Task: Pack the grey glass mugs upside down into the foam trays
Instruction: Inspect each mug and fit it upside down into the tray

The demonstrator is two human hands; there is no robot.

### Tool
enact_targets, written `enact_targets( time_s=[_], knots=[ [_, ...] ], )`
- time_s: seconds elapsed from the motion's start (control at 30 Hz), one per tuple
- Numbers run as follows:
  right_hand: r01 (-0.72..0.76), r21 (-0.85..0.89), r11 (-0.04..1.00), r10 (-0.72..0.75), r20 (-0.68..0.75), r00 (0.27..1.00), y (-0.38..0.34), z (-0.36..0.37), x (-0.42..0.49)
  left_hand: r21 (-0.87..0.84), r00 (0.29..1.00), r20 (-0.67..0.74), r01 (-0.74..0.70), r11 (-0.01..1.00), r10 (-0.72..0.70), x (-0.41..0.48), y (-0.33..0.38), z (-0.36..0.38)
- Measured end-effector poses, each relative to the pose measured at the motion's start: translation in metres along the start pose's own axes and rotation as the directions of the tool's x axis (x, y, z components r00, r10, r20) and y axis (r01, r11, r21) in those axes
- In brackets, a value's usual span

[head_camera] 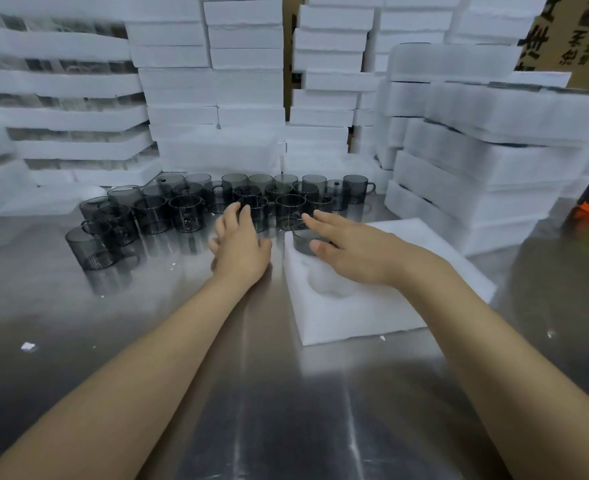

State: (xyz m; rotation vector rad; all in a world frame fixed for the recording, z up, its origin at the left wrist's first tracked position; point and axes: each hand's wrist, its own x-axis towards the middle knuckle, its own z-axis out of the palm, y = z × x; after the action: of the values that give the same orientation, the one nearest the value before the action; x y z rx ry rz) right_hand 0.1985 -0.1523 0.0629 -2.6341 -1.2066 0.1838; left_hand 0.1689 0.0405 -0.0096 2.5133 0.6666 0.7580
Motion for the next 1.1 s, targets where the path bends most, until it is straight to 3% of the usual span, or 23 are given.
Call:
enact_targets(
  time_s=[0.13, 0.33, 0.43, 0.57, 0.77, 0.9, 1.03, 1.1],
  knots=[
    [-0.048, -0.145, 0.988, 0.046, -0.016, 0.999, -0.005, 0.003, 0.002, 0.180, 0.993, -0.028, -0.110, 0.977, 0.117, 0.014, 0.002, 0.007],
    [0.020, 0.082, 0.996, -0.029, 0.119, 0.992, 0.007, 0.003, -0.010, 0.205, 0.976, -0.040, -0.199, 0.958, 0.212, 0.020, 0.000, 0.014],
    [0.005, 0.049, 0.999, -0.013, 0.161, 0.987, 0.005, 0.002, -0.014, 0.187, 0.968, -0.093, -0.211, 0.960, 0.231, 0.021, -0.001, 0.013],
    [0.013, -0.006, 1.000, -0.012, 0.121, 0.993, -0.003, 0.009, -0.011, 0.051, 0.952, -0.177, -0.247, 0.968, 0.252, 0.019, 0.000, 0.012],
    [0.018, -0.065, 0.998, -0.014, 0.067, 0.998, -0.011, 0.019, 0.008, -0.283, 0.952, -0.300, -0.145, 0.948, 0.056, 0.001, 0.007, -0.006],
    [0.016, 0.045, 0.999, -0.012, -0.092, 0.996, -0.009, 0.025, 0.005, -0.419, 0.917, -0.398, -0.215, 0.882, 0.034, -0.027, 0.015, -0.022],
    [0.258, 0.376, 0.890, -0.076, -0.435, 0.897, -0.010, 0.021, -0.002, -0.203, 0.811, -0.478, -0.477, 0.855, 0.338, -0.051, 0.016, -0.033],
    [0.346, 0.283, 0.895, -0.135, -0.566, 0.813, -0.010, 0.019, -0.005, -0.071, 0.742, -0.485, -0.560, 0.825, 0.462, -0.054, 0.018, -0.036]
  ],
)
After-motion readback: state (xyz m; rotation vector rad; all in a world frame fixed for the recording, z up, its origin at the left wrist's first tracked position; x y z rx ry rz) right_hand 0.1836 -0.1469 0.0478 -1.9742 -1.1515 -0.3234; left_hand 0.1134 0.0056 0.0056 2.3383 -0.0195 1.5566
